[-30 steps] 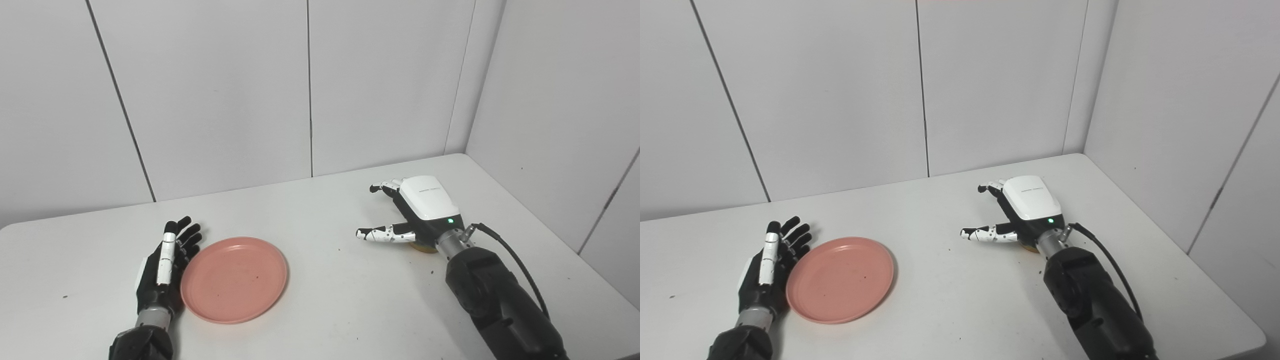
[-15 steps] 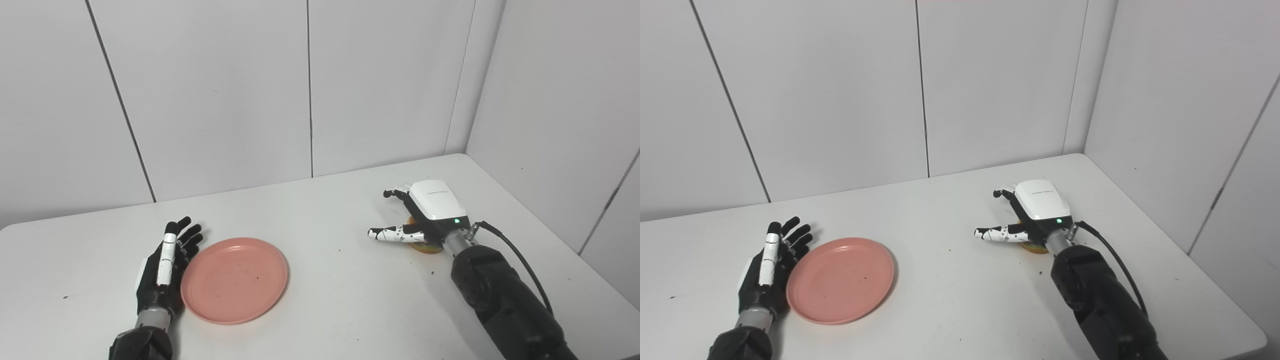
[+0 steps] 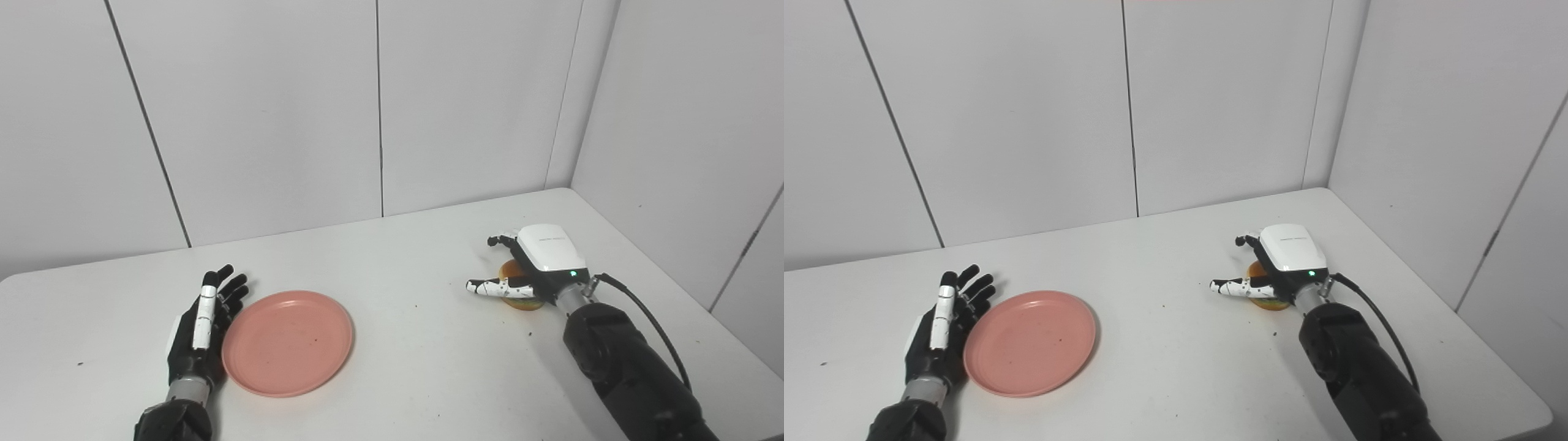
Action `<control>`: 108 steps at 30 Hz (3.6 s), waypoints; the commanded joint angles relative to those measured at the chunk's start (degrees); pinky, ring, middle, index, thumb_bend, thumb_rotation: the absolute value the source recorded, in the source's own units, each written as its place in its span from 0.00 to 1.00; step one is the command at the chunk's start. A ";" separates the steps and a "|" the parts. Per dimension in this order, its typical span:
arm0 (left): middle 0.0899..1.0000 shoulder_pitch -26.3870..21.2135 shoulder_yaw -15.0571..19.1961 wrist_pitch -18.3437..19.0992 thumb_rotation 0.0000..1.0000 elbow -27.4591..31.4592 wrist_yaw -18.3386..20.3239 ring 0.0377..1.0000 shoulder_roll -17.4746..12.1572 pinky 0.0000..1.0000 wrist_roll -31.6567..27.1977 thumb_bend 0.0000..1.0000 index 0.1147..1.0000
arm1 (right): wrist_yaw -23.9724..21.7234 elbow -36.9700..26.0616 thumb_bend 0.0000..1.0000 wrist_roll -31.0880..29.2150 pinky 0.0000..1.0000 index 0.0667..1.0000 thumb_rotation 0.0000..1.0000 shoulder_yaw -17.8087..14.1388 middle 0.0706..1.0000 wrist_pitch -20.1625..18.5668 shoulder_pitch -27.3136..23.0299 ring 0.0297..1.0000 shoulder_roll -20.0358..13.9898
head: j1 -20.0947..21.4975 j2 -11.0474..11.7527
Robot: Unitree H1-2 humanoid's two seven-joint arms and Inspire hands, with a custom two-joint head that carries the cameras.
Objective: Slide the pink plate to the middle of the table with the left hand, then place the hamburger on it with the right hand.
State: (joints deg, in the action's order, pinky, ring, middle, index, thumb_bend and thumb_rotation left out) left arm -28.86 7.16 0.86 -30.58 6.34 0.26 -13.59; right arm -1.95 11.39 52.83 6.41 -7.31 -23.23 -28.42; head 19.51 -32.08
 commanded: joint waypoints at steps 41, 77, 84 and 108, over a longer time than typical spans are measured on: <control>0.81 0.50 -0.64 2.53 0.82 1.86 0.86 0.88 -0.24 0.94 0.46 0.77 0.84 | 16.06 15.22 0.58 -8.03 0.30 0.50 0.42 4.91 0.43 6.92 -2.25 0.35 -2.15 | -1.25 -1.07; 0.79 0.89 -2.91 2.86 0.81 3.86 -2.41 0.83 2.85 0.88 2.78 0.77 0.81 | 14.49 -6.88 0.50 -12.10 0.18 0.44 0.16 4.84 0.28 16.60 -4.30 0.21 -1.27 | -9.68 -1.34; 0.80 1.06 -3.60 2.15 0.83 3.23 -3.52 0.84 4.42 0.89 4.17 0.74 0.82 | 10.35 -11.97 0.50 -13.14 0.22 0.44 0.16 4.79 0.33 15.41 -5.42 0.26 1.86 | -13.63 -1.23; 0.78 1.59 -3.27 0.40 0.82 2.14 -5.21 0.83 6.08 0.90 5.10 0.76 0.82 | 9.55 0.24 0.50 -13.79 0.22 0.45 0.16 8.98 0.35 20.10 -11.47 0.27 17.66 | -19.97 -0.39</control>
State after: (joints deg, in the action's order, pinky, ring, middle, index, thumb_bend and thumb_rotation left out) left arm -27.59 4.07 0.75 -28.25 1.33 6.37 -8.60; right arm 6.61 11.96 39.67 15.61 11.93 -31.20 -11.44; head -0.44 -32.43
